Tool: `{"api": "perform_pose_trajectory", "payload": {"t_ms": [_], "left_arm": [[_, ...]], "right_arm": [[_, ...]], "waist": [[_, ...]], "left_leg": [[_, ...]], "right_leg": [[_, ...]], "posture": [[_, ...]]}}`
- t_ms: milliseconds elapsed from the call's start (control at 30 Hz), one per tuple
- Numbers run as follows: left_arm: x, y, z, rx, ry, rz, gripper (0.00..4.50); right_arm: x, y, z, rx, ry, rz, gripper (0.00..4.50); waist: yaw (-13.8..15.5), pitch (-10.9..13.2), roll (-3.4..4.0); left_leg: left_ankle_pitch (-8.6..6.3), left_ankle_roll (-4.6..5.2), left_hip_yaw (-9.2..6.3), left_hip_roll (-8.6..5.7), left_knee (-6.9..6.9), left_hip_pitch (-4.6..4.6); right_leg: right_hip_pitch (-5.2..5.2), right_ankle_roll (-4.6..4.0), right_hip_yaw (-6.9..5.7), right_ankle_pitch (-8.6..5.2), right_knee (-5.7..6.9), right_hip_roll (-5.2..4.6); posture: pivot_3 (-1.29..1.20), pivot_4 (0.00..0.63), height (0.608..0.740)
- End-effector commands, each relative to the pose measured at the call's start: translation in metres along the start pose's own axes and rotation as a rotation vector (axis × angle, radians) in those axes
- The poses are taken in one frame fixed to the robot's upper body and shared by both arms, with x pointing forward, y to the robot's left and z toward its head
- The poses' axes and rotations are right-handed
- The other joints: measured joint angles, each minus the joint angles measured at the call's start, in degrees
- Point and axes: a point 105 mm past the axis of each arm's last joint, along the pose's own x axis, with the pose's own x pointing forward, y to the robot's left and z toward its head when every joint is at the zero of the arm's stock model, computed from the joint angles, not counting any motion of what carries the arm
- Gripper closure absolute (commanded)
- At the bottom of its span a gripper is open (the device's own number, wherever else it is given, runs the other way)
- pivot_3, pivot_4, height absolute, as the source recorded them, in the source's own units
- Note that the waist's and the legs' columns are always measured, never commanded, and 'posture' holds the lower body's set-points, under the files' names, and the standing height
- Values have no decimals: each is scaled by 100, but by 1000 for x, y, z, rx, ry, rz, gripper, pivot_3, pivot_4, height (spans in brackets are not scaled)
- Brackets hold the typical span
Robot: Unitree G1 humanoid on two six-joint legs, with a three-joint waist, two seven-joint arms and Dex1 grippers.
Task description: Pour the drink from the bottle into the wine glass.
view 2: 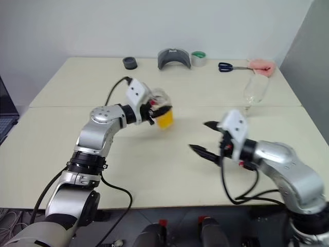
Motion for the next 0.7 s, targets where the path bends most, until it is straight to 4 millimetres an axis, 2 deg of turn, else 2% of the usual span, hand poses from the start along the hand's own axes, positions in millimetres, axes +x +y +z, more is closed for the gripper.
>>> {"api": "perform_pose_trajectory", "payload": {"t_ms": [33, 167, 267, 333, 467, 567, 700], "left_arm": [[-21, 36, 3, -36, -14, 203, 2658], [-39, 65, -14, -104, 13, 380, 2658], [-45, 77, -25, -137, 38, 457, 2658], [-47, 80, -32, -163, 52, 482, 2658], [-47, 84, -43, -227, 80, 502, 2658], [-47, 89, -60, -287, 133, 519, 2658], [-45, 95, -62, -267, 156, 524, 2659]], "right_arm": [[25, -9, -1, -26, 19, -11, 0], [59, -6, 8, -73, 5, 41, 0], [75, -11, 15, -83, -11, 40, 0], [82, -12, 19, -83, -18, 45, 0], [91, -4, 23, -87, -25, 84, 0], [94, -1, 24, -79, -35, 94, 0], [95, -1, 25, -77, -39, 90, 0]], "waist": [[25, -1, -1], [86, -1, -1], [112, -8, -13], [113, -8, -14], [102, -9, -13], [97, -10, -13], [92, -10, -12]], "left_leg": [[0, -1, -2, -1, 0, 0], [10, -19, -8, -4, -1, -18], [19, -34, -13, -5, 5, -74], [22, -40, -10, -7, 11, -99], [22, -40, -5, -10, 9, -95], [22, -40, -3, -12, 8, -87], [25, -34, 3, -9, 8, -71]], "right_leg": [[0, -4, -1, 2, 0, -5], [-17, -8, 2, 4, -5, -21], [-68, -13, -4, 9, -2, -30], [-99, -17, -2, 14, 8, -40], [-99, -18, -1, 15, 9, -42], [-99, -20, -2, 16, 26, -25], [-99, -24, -6, 18, 64, -14]], "posture": [[0, 150, 740], [0, 150, 740], [0, 150, 740], [0, 150, 740], [0, 150, 740], [0, 150, 740], [0, 150, 740]]}}
